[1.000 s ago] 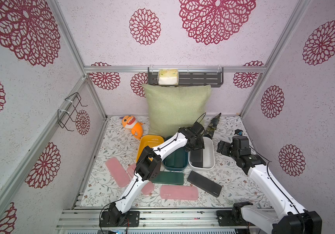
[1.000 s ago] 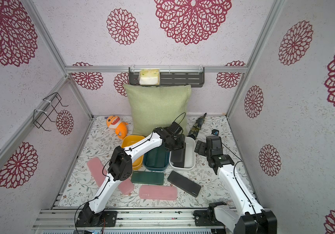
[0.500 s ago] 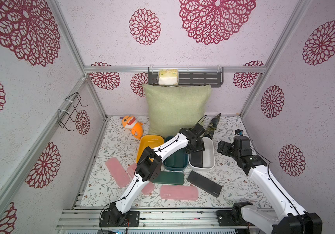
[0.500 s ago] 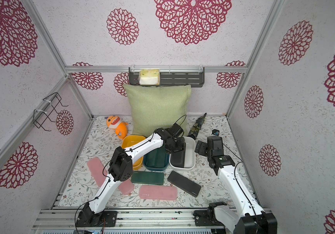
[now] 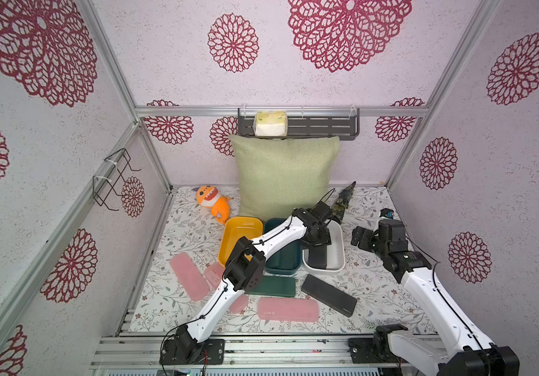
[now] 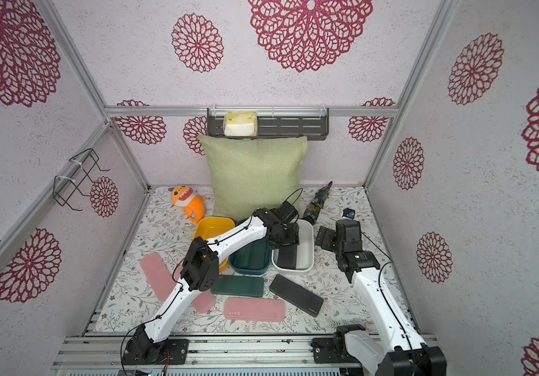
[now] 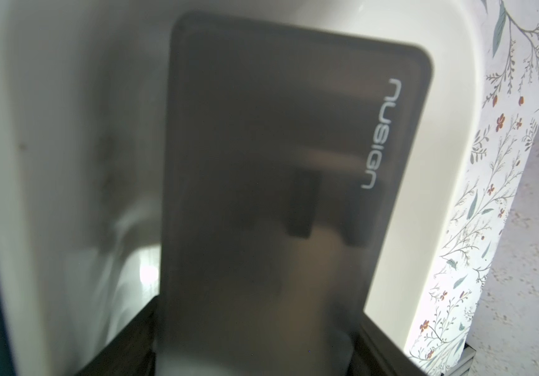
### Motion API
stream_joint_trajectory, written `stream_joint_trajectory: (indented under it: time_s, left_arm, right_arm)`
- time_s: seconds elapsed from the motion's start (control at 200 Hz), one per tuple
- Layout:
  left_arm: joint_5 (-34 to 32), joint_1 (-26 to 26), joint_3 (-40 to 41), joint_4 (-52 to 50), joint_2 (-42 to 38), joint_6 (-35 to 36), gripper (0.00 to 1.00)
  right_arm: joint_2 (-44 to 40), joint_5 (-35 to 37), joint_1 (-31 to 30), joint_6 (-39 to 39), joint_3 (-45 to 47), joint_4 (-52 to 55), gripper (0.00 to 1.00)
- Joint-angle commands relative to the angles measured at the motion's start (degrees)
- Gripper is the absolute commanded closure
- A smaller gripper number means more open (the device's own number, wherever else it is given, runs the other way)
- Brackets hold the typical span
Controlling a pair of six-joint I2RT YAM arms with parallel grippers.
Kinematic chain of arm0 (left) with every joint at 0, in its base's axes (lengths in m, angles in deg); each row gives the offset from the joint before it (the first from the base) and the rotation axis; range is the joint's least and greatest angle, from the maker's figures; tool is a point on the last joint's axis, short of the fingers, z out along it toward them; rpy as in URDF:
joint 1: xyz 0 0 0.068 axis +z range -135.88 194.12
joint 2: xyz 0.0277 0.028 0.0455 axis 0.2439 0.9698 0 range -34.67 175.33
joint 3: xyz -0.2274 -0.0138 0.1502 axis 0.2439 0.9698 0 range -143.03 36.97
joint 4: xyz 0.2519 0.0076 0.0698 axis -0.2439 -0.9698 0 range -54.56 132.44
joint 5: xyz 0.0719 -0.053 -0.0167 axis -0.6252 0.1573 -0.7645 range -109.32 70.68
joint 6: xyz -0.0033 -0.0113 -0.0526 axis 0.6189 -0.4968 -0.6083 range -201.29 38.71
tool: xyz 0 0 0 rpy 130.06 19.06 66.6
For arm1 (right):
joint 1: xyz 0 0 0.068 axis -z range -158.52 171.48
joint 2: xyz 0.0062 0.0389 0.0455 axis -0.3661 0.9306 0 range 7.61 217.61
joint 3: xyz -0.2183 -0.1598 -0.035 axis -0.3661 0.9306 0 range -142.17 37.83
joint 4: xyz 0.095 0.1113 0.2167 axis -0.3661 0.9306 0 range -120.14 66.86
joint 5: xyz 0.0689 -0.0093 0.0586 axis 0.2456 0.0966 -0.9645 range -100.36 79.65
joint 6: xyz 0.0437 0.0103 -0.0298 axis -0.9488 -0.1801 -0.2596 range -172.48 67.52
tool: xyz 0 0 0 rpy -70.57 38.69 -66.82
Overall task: Place the pencil cases by color into the storage box
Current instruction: Place the pencil case at the storage box.
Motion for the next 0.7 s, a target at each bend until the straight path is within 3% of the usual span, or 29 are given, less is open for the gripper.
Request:
stream_joint_trajectory:
  time_s: [0.0, 0.135, 0.22, 0.695]
  left_arm:
    - [-1.7, -0.1, -0.9, -2.8, 1.9, -0.7, 0.42]
    - [-2.4, -0.1, -1.5, -3.3, 2.0, -1.0, 0.35]
    - [-2.5, -0.1, -1.9, -3.4, 2.0, -1.0, 0.00]
    - [-3.0, -0.1, -4.2, -3.4, 1.6, -1.1, 0.03]
  right_arm:
    - [-1.6, -0.4, 0.5, 1.4, 0.3, -0.7, 0.07]
    - [-1.9, -0.7, 0.8, 1.5, 0.7, -0.6, 0.07]
    - [-2.0, -0.8, 1.0, 1.6, 0.8, -0.6, 0.07]
    - [-2.6, -1.3, 1.9, 2.0, 1.2, -0.5, 0.06]
